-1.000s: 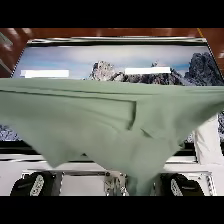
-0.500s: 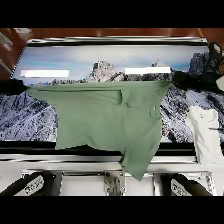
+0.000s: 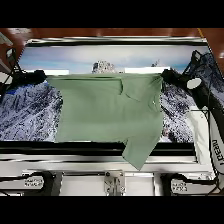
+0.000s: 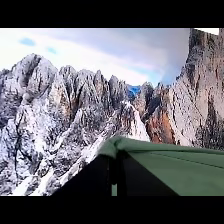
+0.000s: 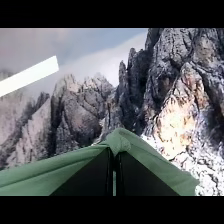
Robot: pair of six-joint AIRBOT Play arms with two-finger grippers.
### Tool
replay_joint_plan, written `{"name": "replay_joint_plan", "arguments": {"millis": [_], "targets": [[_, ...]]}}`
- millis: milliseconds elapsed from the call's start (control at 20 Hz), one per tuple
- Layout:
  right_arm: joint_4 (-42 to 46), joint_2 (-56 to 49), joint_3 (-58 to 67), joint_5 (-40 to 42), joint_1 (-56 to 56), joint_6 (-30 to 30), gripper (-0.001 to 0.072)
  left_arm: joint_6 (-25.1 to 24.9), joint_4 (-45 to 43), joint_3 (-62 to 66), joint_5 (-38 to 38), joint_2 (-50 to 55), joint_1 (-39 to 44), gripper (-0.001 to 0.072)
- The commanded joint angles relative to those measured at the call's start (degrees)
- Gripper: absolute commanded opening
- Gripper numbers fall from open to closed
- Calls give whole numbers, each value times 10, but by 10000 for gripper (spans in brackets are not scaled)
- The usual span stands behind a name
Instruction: Fold the shirts.
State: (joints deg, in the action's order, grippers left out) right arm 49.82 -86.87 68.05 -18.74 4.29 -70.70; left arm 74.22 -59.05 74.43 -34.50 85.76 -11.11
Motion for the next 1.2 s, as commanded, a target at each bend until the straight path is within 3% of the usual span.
{"name": "replay_joint_plan", "arguments": {"millis": [0, 200, 450, 600, 750, 850, 950, 1050, 1150], "targets": [[-13, -42, 0, 95, -33, 104, 50, 0, 87, 0, 35, 60, 9, 44], [-14, -60, 0, 140, -45, 97, 50, -37, 85, 0, 33, 87, 22, 44], [-14, -43, 0, 71, -42, 85, 50, -61, 77, 5, -38, 93, 22, 44], [-13, -19, 0, -60, -27, 57, 50, -61, 37, 28, -133, 93, 16, 45], [-13, -14, 0, -227, 2, -41, 50, -60, 31, 36, -202, 93, 15, 45], [34, -14, 0, -314, 20, -61, 50, -54, 31, 35, -241, 93, 16, 45], [143, -14, 0, -362, 28, -116, 50, -54, 31, 35, -269, 93, 15, 45], [235, -14, 0, -377, 29, -160, 50, -48, 20, 35, -280, 93, 14, 45], [273, -19, 0, -363, 29, -177, 50, -39, -2, 35, -280, 97, 14, 44]]}}
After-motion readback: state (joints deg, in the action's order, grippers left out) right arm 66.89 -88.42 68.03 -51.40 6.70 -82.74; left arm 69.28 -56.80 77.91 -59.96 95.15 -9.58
